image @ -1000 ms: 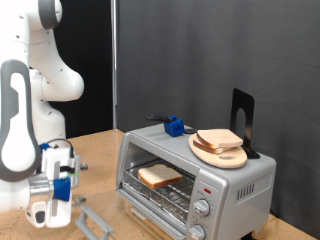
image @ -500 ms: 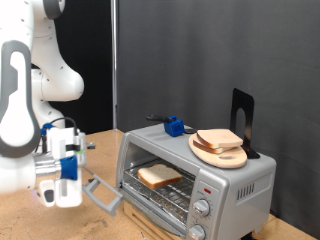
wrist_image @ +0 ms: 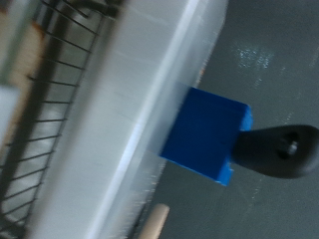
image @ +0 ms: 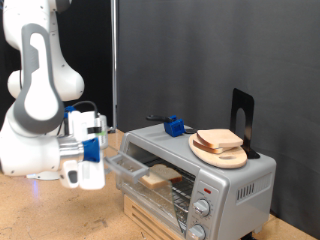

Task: Make a piece of toast with the oven

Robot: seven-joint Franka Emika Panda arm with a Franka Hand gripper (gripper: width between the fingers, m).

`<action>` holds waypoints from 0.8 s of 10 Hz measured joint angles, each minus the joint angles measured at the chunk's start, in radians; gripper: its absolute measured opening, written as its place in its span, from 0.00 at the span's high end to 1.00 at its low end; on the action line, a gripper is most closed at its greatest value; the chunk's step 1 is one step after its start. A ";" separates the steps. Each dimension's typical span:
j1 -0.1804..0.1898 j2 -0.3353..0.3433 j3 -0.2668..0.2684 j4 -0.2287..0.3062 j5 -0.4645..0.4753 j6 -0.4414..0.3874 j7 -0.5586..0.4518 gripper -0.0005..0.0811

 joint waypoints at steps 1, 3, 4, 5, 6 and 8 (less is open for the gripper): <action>0.011 -0.028 0.017 -0.011 0.019 0.002 0.019 0.00; 0.026 -0.089 0.044 -0.034 0.039 0.004 0.067 0.00; 0.024 -0.118 0.043 -0.044 0.036 -0.002 0.097 0.00; 0.014 -0.142 0.032 -0.052 0.024 -0.018 0.125 0.00; -0.003 -0.158 0.014 -0.057 0.005 -0.038 0.153 0.00; -0.048 -0.172 -0.032 -0.057 -0.022 -0.064 0.185 0.00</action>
